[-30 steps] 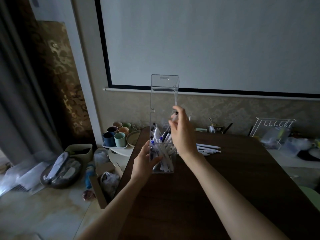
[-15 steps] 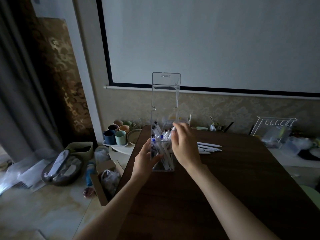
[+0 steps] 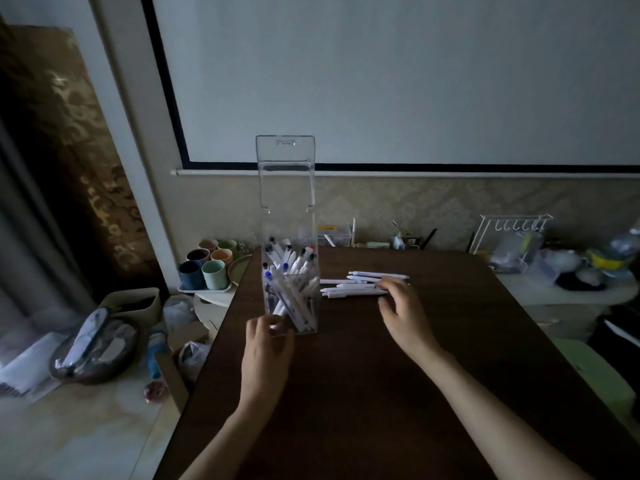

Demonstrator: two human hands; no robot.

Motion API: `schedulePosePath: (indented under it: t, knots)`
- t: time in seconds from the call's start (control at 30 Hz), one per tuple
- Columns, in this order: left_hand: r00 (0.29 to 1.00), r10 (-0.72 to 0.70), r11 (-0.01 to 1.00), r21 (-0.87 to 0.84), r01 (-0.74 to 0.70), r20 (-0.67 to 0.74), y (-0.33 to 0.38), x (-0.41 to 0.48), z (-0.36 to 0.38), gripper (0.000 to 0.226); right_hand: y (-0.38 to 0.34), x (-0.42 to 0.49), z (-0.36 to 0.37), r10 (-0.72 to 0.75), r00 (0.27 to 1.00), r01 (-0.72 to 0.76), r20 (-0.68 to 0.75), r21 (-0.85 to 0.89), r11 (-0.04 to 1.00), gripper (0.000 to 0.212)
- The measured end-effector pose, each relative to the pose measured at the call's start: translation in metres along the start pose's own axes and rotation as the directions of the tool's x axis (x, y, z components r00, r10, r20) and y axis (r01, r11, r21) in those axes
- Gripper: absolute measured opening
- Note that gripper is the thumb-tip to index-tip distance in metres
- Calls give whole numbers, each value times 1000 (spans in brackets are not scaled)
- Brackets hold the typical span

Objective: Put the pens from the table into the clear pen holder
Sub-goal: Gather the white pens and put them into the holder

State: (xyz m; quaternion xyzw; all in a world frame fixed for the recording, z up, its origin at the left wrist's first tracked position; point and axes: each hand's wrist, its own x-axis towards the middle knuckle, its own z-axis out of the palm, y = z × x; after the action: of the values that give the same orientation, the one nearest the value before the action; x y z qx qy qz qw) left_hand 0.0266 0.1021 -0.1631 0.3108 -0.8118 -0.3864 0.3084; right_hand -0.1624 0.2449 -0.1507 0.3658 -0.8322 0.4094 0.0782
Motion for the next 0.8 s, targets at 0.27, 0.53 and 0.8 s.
schedulePosePath:
  t: [0.27, 0.53, 0.8]
  knots:
    - [944, 80, 890, 403, -212, 320, -10, -10, 31, 41, 37, 55, 20, 78, 901, 88, 427, -355, 931, 56]
    - [953, 106, 898, 385, -214, 283, -14, -8, 33, 37, 62, 94, 39, 138, 768, 192, 625, -431, 881, 53]
    - [946, 98, 892, 395, -221, 309, -11, -9, 32, 35, 50, 13, 12, 168, 837, 100, 521, -447, 889, 50]
